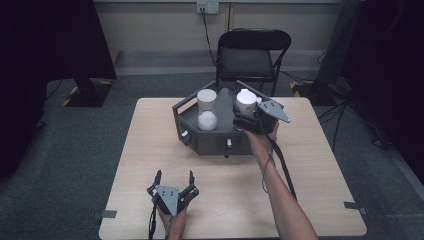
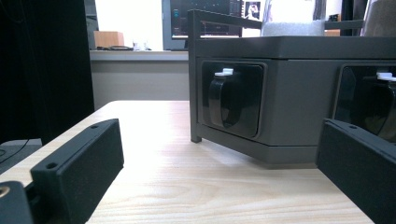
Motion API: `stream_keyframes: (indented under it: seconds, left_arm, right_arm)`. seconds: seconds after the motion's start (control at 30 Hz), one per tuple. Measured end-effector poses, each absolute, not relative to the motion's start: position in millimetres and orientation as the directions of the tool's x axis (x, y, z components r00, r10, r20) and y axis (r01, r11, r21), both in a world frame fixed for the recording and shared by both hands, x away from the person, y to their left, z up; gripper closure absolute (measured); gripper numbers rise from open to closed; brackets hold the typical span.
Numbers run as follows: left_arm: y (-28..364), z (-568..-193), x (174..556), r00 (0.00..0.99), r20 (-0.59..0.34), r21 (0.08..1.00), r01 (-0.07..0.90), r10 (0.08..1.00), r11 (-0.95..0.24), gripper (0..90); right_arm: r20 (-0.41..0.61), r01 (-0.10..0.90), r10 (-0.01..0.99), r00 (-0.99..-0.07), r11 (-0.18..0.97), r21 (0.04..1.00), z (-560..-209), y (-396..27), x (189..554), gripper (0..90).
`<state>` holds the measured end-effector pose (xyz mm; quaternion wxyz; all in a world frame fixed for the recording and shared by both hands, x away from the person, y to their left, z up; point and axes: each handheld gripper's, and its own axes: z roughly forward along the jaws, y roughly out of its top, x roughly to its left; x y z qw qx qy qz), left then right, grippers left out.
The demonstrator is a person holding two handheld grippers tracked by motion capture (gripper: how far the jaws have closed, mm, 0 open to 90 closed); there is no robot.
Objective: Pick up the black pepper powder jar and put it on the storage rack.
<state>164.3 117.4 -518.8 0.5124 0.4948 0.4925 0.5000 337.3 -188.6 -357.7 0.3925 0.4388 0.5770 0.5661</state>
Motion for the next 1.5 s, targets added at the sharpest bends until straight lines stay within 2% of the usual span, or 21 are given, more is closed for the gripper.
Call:
stream_keyframes:
  seconds: [0.53, 1.5]
  left_arm:
    - [117.4, -518.8, 164.3, 0.015, -0.01, 1.0, -0.025, 1.0, 0.011, 0.7]
    - [117.4, -518.8, 164.3, 0.015, -0.01, 1.0, -0.025, 1.0, 0.01, 0.7]
  right_arm:
    - [0.044, 0.069, 0.955, -0.292, -0.024, 0.997, -357.7, -194.6, 324.0, 0.0]
    - [0.035, 0.001, 0.951, -0.307, -0.037, 0.999, -382.7, -214.8, 282.5, 0.0]
